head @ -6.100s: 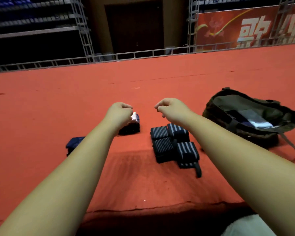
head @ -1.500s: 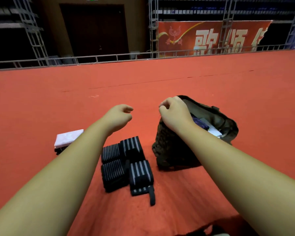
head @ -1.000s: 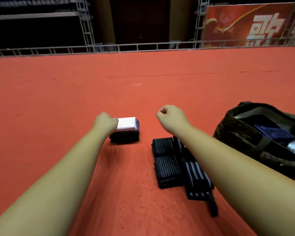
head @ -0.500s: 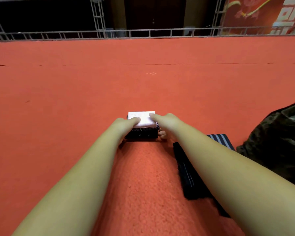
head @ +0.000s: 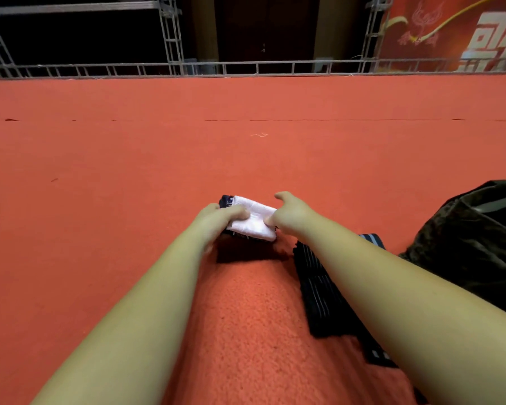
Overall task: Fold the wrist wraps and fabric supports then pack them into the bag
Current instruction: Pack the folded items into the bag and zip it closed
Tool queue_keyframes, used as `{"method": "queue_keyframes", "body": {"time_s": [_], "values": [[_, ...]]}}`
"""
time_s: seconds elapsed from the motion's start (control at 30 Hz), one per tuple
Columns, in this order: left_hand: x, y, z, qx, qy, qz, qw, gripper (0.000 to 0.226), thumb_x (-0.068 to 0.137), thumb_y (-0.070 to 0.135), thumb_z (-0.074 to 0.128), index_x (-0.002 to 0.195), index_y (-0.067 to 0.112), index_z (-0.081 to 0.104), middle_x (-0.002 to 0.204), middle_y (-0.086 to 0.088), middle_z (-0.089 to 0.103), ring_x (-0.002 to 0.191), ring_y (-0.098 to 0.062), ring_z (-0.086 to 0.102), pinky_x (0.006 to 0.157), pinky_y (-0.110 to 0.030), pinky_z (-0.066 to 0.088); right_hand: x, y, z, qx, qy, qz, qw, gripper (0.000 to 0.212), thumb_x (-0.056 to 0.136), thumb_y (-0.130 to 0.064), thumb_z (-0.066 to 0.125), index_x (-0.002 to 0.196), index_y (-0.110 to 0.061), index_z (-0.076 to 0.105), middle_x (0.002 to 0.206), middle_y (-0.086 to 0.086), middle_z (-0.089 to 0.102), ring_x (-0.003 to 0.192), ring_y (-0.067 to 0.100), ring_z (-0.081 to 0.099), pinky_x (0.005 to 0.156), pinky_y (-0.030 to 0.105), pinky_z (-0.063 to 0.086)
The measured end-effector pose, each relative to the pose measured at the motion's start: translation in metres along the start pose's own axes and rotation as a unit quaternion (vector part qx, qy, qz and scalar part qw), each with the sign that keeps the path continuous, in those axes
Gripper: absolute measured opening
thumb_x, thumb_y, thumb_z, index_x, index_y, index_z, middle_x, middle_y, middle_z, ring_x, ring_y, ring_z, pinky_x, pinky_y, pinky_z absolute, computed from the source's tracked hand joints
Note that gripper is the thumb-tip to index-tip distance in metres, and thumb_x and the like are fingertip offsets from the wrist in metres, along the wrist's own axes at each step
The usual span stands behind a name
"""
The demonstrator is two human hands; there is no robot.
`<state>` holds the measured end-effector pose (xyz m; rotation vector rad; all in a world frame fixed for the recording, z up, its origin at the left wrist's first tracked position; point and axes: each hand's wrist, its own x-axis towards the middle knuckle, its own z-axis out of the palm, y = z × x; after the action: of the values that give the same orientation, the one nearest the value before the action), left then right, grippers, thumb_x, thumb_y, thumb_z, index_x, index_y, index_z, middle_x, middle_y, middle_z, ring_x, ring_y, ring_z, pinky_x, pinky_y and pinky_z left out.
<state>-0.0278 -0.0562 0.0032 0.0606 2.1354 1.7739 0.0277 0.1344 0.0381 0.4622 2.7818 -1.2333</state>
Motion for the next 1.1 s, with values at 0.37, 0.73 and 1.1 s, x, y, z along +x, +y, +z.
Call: {"method": "queue_keyframes", "body": {"time_s": [0.37,0.73,1.1], "values": [[-0.091,0.110,0.005,0.055,-0.156,0.180,0.970,0.061,0.066,0.017,0.075,0.126,0.008,0.063,0.107,-0.009,0.074,0.097,-0.024,0.073,0.082,-0.040,0.058,-0.096,-0.020,-0.105,0.049,-0.114,-0.158,0.980,0.116,0.077,-0.046,0.094,0.168,-0.022,0.027,0.163,-0.004,0.047,0.144,0.011,0.049,0.125,0.037,0.035],[-0.150,0.176,0.145,0.098,-0.277,0.200,0.935,0.075,0.063,0.034,0.081,0.127,-0.001,0.067,0.100,-0.009,0.068,0.082,-0.017,0.064,0.068,-0.027,0.056,-0.210,0.054,-0.211,0.138,-0.023,-0.160,0.977,0.038,0.092,-0.043,0.080,0.120,-0.018,0.077,0.119,0.010,0.079,0.100,0.020,0.074,0.094,0.041,0.050],[-0.160,0.197,0.344,0.156,-0.251,0.264,0.918,0.055,0.103,0.061,0.059,0.118,0.011,0.075,0.110,-0.001,0.076,0.099,-0.025,0.073,0.089,-0.040,0.061,-0.276,0.210,-0.319,0.310,0.146,-0.022,0.939,0.031,0.091,-0.031,0.076,0.106,-0.003,0.080,0.093,0.023,0.075,0.074,0.030,0.071,0.068,0.035,0.055]]}}
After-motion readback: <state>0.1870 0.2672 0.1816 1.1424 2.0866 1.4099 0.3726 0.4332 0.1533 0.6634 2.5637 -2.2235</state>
